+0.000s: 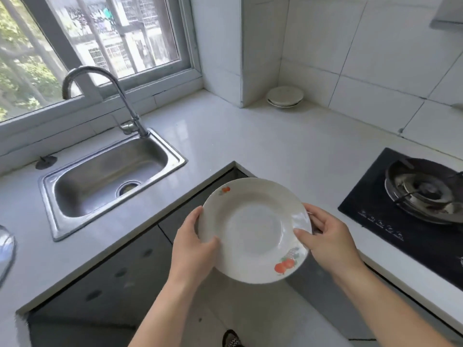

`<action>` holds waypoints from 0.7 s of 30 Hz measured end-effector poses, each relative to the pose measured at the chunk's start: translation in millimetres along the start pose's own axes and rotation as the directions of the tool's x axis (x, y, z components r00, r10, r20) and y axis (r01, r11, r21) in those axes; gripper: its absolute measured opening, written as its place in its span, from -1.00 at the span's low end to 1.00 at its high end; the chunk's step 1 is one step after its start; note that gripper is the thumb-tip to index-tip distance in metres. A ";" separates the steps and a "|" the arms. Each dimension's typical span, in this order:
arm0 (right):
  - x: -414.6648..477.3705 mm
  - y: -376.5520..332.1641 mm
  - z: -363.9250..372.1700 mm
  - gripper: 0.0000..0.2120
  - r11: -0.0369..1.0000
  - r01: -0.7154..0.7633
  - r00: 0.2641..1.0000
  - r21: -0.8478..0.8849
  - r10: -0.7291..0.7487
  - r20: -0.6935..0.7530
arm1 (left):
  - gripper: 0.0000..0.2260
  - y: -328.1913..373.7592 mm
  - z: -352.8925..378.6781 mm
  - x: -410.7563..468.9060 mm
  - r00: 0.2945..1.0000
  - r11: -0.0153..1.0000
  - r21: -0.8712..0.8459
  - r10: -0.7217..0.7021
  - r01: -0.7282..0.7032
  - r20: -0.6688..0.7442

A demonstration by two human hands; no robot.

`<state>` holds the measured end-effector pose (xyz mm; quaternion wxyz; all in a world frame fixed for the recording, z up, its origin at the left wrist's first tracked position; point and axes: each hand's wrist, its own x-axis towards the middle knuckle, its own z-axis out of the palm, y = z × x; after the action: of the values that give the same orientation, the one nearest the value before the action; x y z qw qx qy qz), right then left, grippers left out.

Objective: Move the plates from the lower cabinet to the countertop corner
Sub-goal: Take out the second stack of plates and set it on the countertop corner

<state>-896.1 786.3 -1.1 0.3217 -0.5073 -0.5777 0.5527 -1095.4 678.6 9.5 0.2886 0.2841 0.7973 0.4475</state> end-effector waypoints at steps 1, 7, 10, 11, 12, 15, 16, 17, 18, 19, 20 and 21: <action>10.2 -2.6 6.5 -0.55 1.000 -0.003 1.000 0.004 0.003 -0.013 | -0.39 2.0 -1.7 15.5 1.000 1.000 0.000 0.003 -0.003 0.014; 66.6 -18.6 25.1 -0.55 0.999 -0.036 0.997 0.010 0.037 -0.062 | -0.40 19.7 -2.3 90.0 0.996 1.000 -0.006 0.026 -0.025 0.091; 96.4 -26.8 29.3 -0.53 0.999 -0.049 0.996 0.021 0.050 -0.073 | -0.39 29.5 4.9 126.7 0.992 0.999 -0.005 0.034 -0.034 0.118; 106.9 -29.6 30.3 -0.53 0.999 -0.048 0.996 0.023 0.049 -0.078 | -0.39 33.3 8.4 138.6 0.992 0.999 0.002 0.037 -0.037 0.123; 118.6 -32.2 31.0 -0.53 0.999 -0.048 0.995 0.026 0.050 -0.085 | -0.39 37.6 12.4 151.2 0.991 0.999 0.009 0.038 -0.039 0.130; 155.3 -38.7 29.3 -0.56 0.997 -0.061 0.992 0.049 0.066 -0.109 | -0.38 52.1 27.5 188.4 0.988 0.998 0.028 0.049 -0.054 0.149; 169.3 -40.4 27.2 -0.57 0.996 -0.068 0.990 0.054 0.074 -0.117 | -0.38 57.7 34.6 201.9 0.987 0.997 0.037 0.056 -0.062 0.153; 183.1 -42.2 24.8 -0.57 0.996 -0.073 0.989 0.054 0.079 -0.124 | -0.38 64.2 41.9 214.5 0.986 0.997 0.045 0.060 -0.067 0.157; 197.0 -44.3 21.7 -0.56 0.996 -0.077 0.988 0.050 0.083 -0.133 | -0.38 71.4 49.7 226.8 0.985 0.996 0.050 0.061 -0.070 0.162; 211.0 -46.4 17.8 -0.57 0.996 -0.076 0.986 0.046 0.082 -0.143 | -0.38 79.2 57.7 239.3 0.983 0.996 0.052 0.064 -0.074 0.171; 224.4 -48.8 13.4 -0.57 0.996 -0.077 0.985 0.046 0.083 -0.153 | -0.38 87.1 65.7 251.7 0.981 0.996 0.055 0.064 -0.075 0.183; 237.5 -51.3 8.5 -0.58 0.996 -0.080 0.983 0.046 0.086 -0.162 | -0.38 94.5 73.8 264.3 0.978 0.995 0.060 0.065 -0.078 0.199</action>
<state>-982.0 1013.7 2.0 0.3547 -0.5683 -0.5167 0.5332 -1201.8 948.6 6.0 0.3402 0.3651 0.7688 0.3999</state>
